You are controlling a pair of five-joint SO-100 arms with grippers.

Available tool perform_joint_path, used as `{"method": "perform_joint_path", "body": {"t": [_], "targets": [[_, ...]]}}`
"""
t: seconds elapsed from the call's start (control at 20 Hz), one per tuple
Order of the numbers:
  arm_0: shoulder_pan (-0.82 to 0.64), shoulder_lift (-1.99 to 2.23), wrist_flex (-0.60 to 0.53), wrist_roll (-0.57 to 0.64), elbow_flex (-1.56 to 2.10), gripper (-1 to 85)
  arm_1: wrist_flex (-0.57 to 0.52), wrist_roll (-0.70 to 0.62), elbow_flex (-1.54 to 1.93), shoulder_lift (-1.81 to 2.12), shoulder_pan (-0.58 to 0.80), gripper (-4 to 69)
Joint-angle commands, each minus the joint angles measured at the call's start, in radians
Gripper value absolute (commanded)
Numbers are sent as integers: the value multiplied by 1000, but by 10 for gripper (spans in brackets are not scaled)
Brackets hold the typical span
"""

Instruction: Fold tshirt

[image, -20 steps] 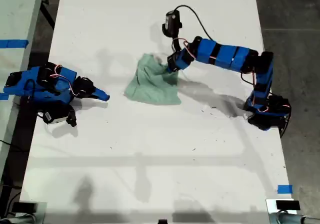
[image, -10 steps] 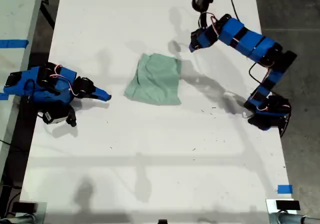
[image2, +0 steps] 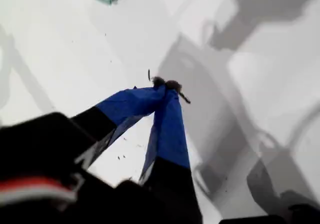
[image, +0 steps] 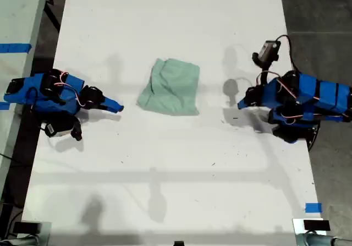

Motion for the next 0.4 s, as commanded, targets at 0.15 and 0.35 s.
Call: {"method": "perform_joint_path", "body": {"t": [0.15,0.35], "targets": [[25,101,5,-18,6,107,87,402,224,489,-158,19],[20,101,5,-18,6,109,81,179,229,489,-153,46]]}}
